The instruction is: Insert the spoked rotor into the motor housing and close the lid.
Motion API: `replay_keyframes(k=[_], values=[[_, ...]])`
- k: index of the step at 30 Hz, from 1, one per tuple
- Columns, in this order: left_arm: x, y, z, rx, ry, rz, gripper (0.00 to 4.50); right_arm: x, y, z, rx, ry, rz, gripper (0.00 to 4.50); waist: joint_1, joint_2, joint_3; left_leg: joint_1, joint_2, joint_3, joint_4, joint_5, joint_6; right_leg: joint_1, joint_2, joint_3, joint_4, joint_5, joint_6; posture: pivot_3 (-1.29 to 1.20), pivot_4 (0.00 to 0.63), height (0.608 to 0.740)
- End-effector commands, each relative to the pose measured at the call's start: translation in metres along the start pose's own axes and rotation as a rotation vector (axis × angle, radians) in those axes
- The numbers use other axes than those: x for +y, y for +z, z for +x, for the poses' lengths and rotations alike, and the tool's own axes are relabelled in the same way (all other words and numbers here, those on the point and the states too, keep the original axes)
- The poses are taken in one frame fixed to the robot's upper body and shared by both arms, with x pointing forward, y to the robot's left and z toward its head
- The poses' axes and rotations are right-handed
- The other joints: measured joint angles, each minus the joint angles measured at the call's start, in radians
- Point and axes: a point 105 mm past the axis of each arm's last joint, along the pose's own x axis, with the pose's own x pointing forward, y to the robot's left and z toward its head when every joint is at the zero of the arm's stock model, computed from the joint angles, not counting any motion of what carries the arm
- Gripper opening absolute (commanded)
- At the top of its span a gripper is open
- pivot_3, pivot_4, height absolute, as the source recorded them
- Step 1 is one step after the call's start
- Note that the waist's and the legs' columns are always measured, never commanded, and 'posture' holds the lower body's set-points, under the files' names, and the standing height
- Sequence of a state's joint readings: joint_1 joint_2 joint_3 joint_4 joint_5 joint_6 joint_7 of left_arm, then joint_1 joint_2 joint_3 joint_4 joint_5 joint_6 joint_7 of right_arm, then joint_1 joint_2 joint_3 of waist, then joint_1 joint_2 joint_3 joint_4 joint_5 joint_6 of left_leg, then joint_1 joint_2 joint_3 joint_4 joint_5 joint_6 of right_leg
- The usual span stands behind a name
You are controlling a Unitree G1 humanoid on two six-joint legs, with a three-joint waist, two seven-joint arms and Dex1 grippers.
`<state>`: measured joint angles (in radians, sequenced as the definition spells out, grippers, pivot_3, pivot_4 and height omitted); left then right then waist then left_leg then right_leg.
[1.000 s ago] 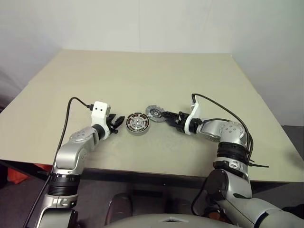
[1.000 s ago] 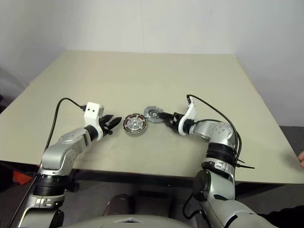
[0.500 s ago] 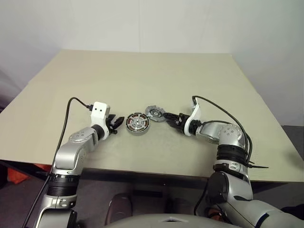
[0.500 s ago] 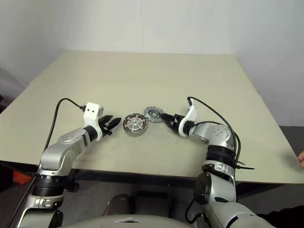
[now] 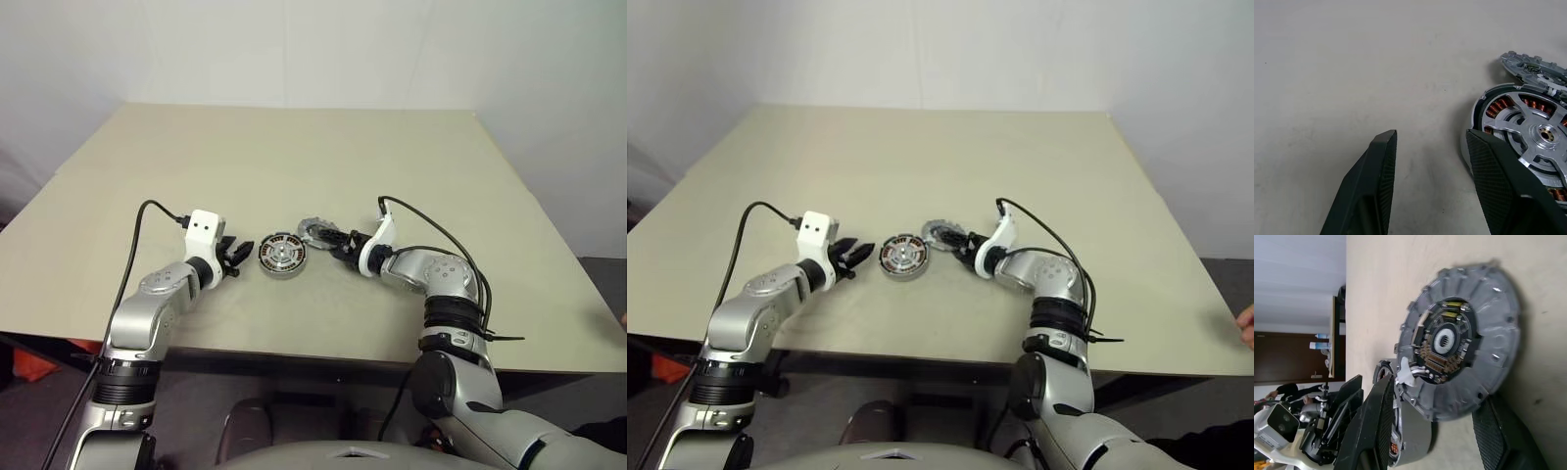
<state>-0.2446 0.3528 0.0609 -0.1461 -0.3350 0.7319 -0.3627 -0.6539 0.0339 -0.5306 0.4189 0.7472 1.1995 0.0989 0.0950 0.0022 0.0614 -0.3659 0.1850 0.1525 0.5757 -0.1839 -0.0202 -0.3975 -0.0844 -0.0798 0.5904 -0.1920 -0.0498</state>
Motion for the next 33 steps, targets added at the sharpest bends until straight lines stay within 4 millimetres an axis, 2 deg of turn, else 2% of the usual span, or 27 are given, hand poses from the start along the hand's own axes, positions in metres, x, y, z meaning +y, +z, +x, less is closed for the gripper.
replay_keyframes(k=[1,5,16,20,22,25,33], values=[[-0.002,0.014,-0.004,-0.045,-0.004,0.03,2.37,0.014,0.007,0.0,-0.029,0.023,-0.024,2.64,0.0,0.0,0.0,0.0,0.0,0.0,0.0,0.0,0.0,0.0,0.0,0.0,0.0,0.0,0.0,0.0,0.0,0.74],[-0.003,0.013,-0.004,-0.043,-0.005,0.03,2.37,0.015,0.01,-0.001,-0.044,0.011,-0.035,1.47,0.0,0.0,0.0,0.0,0.0,0.0,0.0,0.0,0.0,0.0,0.0,0.0,0.0,0.0,0.0,0.0,0.0,0.74],[-0.002,0.014,-0.003,-0.044,-0.004,0.032,2.37,0.021,0.017,-0.005,-0.075,0.004,-0.141,1.47,0.001,0.0,0.0,0.0,0.0,0.0,0.0,0.0,0.0,0.0,0.0,0.0,0.0,0.0,0.0,0.0,0.0,0.74],[-0.002,0.014,-0.003,-0.043,-0.004,0.033,2.37,0.018,0.021,-0.003,-0.094,-0.011,-0.117,1.47,0.0,0.0,0.0,0.0,0.0,0.0,0.0,0.0,0.0,0.0,0.0,0.0,0.0,0.0,0.0,0.0,0.0,0.74],[-0.002,0.014,-0.003,-0.044,-0.004,0.033,2.37,0.013,0.023,-0.002,-0.103,-0.032,-0.104,1.14,0.0,0.0,0.0,0.0,0.0,0.0,0.0,0.0,0.0,0.0,0.0,0.0,0.0,0.0,0.0,0.0,0.0,0.74],[-0.002,0.013,-0.003,-0.044,-0.003,0.033,2.37,0.011,0.023,-0.002,-0.108,-0.04,-0.104,0.21,0.0,0.0,0.0,0.0,0.0,0.0,0.0,0.0,0.0,0.0,0.0,0.0,0.0,0.0,0.0,0.0,0.0,0.74],[-0.002,0.012,-0.003,-0.04,-0.003,0.034,2.37,0.01,0.031,-0.002,-0.142,-0.041,-0.107,0.21,0.001,0.0,0.0,0.0,0.0,0.0,0.0,0.0,0.0,0.0,0.0,0.0,0.0,0.0,0.0,0.0,0.0,0.74]])
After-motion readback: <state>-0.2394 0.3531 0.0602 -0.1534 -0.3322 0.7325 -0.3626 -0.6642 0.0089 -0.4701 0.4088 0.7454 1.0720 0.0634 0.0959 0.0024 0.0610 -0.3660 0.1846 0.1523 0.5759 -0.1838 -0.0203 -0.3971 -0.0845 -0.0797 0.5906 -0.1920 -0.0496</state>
